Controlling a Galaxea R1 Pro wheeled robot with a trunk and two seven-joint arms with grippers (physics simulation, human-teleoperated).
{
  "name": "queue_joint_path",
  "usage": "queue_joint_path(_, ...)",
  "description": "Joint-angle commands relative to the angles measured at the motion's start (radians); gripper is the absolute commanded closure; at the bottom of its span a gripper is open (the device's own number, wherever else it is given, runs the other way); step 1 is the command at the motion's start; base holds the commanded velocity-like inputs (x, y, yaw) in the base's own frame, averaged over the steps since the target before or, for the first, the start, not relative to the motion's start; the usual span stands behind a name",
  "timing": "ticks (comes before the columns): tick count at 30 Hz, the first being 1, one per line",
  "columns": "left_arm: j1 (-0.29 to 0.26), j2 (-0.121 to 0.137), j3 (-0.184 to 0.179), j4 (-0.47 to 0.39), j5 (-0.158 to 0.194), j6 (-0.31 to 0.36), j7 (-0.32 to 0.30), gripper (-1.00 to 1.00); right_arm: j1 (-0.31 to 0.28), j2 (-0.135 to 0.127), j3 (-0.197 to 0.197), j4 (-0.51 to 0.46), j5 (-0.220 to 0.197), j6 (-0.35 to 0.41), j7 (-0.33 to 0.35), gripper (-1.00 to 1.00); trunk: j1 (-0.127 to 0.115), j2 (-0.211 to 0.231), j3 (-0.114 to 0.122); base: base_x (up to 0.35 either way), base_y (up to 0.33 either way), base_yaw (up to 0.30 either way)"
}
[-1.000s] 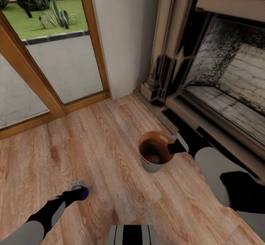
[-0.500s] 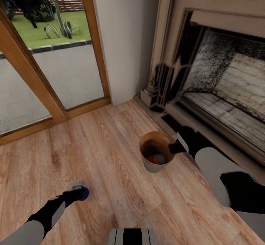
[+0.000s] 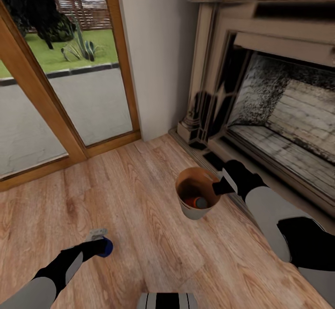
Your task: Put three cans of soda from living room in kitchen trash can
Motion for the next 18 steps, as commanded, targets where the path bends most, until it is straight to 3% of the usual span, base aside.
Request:
queue_joint_path(1, 0.0, 0.0, 0.0, -0.011, 0.0, 0.018, 0.0, 1.0, 0.002, 0.0, 0.007, 0.0, -0.013, 0.0, 0.001, 1.0, 0.0, 0.0, 0.004, 0.0, 0.0, 0.0)
queue_joint_path(5, 0.0, 0.002, 0.003, -0.133, 0.003, 0.14, 0.0, 1.0, 0.006, 0.01, 0.023, 0.011, -0.013, 0.0, 0.001, 1.0, -0.002, 0.001, 0.02, 0.0, 0.0, 0.0)
queue_joint_path(18, 0.002, 0.003, 0.005, -0.445, 0.005, 0.347, 0.0, 1.0, 0.012, 0.04, 0.044, 0.083, -0.011, 0.0, -0.01, 1.0, -0.008, 0.004, 0.07, 0.0, 0.0, 0.0)
